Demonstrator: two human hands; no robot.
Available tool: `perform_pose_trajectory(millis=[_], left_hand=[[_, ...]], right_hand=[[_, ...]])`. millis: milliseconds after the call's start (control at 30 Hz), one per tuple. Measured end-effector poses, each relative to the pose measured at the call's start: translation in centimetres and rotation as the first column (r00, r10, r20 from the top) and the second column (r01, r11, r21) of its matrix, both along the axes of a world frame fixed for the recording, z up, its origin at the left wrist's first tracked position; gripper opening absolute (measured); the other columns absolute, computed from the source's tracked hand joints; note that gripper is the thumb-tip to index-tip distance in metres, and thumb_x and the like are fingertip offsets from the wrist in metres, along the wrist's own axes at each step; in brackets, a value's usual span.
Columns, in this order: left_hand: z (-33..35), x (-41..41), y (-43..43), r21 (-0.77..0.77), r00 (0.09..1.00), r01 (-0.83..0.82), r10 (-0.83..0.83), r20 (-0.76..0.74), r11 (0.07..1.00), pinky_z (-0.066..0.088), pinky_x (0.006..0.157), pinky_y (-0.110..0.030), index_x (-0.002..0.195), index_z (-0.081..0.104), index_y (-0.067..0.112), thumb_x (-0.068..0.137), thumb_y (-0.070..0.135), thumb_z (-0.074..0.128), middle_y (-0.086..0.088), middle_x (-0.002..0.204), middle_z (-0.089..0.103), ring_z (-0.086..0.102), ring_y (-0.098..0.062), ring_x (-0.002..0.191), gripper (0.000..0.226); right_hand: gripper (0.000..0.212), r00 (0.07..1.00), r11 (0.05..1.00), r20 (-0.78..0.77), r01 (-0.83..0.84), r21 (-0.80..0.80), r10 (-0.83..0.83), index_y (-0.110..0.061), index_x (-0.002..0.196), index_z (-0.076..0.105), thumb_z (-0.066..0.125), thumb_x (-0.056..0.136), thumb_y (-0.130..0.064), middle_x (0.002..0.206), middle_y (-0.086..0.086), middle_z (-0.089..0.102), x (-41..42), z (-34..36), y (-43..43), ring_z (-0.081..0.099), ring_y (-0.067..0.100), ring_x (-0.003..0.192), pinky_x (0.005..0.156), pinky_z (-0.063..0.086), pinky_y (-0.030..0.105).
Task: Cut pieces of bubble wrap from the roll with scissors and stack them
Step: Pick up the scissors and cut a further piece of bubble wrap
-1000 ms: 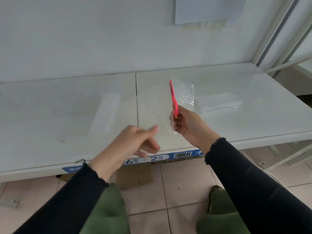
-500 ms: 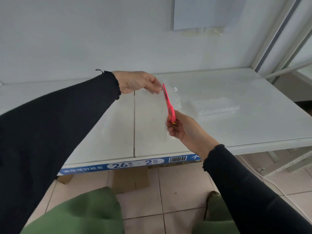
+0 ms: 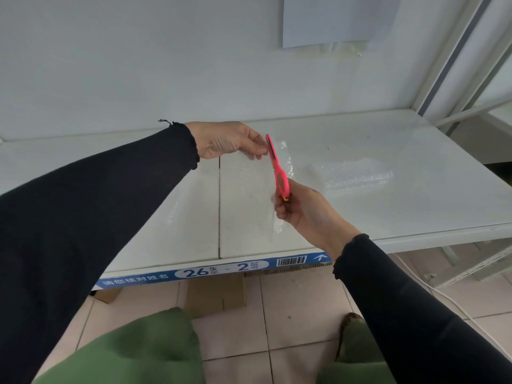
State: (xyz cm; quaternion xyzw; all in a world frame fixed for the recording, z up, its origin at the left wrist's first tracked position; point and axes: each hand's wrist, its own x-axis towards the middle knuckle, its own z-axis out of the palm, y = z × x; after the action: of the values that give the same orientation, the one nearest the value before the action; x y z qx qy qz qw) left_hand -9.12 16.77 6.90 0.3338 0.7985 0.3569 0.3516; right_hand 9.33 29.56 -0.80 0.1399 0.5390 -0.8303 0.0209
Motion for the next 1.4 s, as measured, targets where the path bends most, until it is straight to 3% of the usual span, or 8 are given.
perform_pose_trajectory(millis=[300,467,600,1000,1133,1267,1333,1400], left_hand=[[-0.3,-0.3,0.3,-0.042,0.995,0.048,-0.052,-0.089,0.998,0.046,0.078,-0.004,0.118,0.069,-0.003,0.097,0.015,0.064,0.003,0.093,0.063,0.06,0.001,0.077,0.028],[-0.3,-0.7,0.2,-0.003,0.997,0.054,-0.054,-0.047,0.999,0.043,0.099,-0.02,0.12,0.067,-0.004,0.1,0.021,0.06,0.001,0.098,0.066,0.061,-0.009,0.089,0.033],[-0.3,-0.1,0.4,-0.033,0.992,0.095,-0.097,-0.082,0.995,0.047,0.083,-0.006,0.098,0.07,0.01,0.102,0.016,0.055,0.006,0.089,0.065,0.063,0.004,0.074,0.017],[-0.9,0.2,0.1,-0.077,0.992,0.034,-0.043,-0.116,0.996,0.041,0.093,-0.018,0.095,0.07,0.013,0.098,0.021,0.062,-0.004,0.099,0.067,0.061,-0.006,0.083,0.011],[-2.3,0.7,-0.2,0.032,0.975,-0.193,0.195,-0.104,0.981,0.033,0.097,-0.022,0.133,0.057,0.02,0.094,0.038,0.068,0.002,0.13,0.06,0.054,-0.012,0.118,0.044],[-2.0,3.6,-2.1,0.419,0.844,-0.503,0.534,0.049,0.756,0.049,0.086,-0.031,0.115,0.065,0.021,0.098,0.056,0.05,0.001,0.108,0.067,0.063,-0.011,0.095,0.042],[-1.7,5.9,-3.8,0.481,0.802,-0.59,0.54,0.257,0.648,0.057,0.075,-0.031,0.108,0.07,0.017,0.099,0.064,0.038,-0.005,0.094,0.072,0.069,-0.016,0.081,0.058],[-2.5,8.0,-5.6,0.486,0.795,-0.599,0.545,0.266,0.636,0.058,0.071,-0.03,0.103,0.068,0.015,0.098,0.058,0.049,-0.007,0.09,0.072,0.069,-0.018,0.076,0.048]], right_hand=[[0.023,1.0,1.0,0.017,0.002,0.0,-0.002,-0.014,0.078,0.058,0.058,0.095,-0.029,0.073,0.006,0.053,-0.7,0.5,0.3,0.045,0.015,0.061,0.064,0.039,0.027],[0.024,1.0,1.0,0.01,-0.002,0.014,0.001,-0.012,0.078,0.058,0.055,0.098,-0.025,0.072,0.006,0.052,-0.7,0.5,0.6,0.043,0.015,0.06,0.064,0.037,0.028],[0.028,0.999,1.0,0.037,-0.026,0.007,0.026,-0.014,0.077,0.058,0.052,0.1,-0.03,0.072,0.005,0.053,-1.1,0.7,1.0,0.043,0.014,0.059,0.063,0.038,0.026],[0.026,1.0,1.0,-0.007,0.008,-0.024,-0.008,-0.012,0.079,0.058,0.052,0.101,-0.024,0.071,0.005,0.05,-1.2,1.3,1.2,0.042,0.013,0.059,0.063,0.037,0.026],[0.018,0.98,0.986,-0.138,0.151,0.073,-0.14,-0.009,0.087,0.059,0.056,0.096,-0.024,0.075,0.004,0.054,-1.3,1.8,1.4,0.043,0.014,0.064,0.063,0.036,0.025],[0.024,0.914,0.725,-0.359,0.375,0.578,-0.187,-0.01,0.081,0.054,0.063,0.089,-0.03,0.074,0.001,0.054,-1.1,1.8,1.1,0.042,0.015,0.066,0.06,0.033,0.029],[0.027,0.895,0.538,-0.426,0.428,0.726,-0.137,-0.012,0.077,0.057,0.067,0.088,-0.035,0.07,-0.011,0.059,-0.9,1.7,0.4,0.043,0.009,0.06,0.054,0.033,0.025],[0.029,0.904,0.394,-0.424,0.406,0.824,-0.046,-0.014,0.076,0.06,0.07,0.087,-0.04,0.065,-0.014,0.057,-0.6,1.3,-0.9,0.043,0.007,0.054,0.051,0.033,0.025]])
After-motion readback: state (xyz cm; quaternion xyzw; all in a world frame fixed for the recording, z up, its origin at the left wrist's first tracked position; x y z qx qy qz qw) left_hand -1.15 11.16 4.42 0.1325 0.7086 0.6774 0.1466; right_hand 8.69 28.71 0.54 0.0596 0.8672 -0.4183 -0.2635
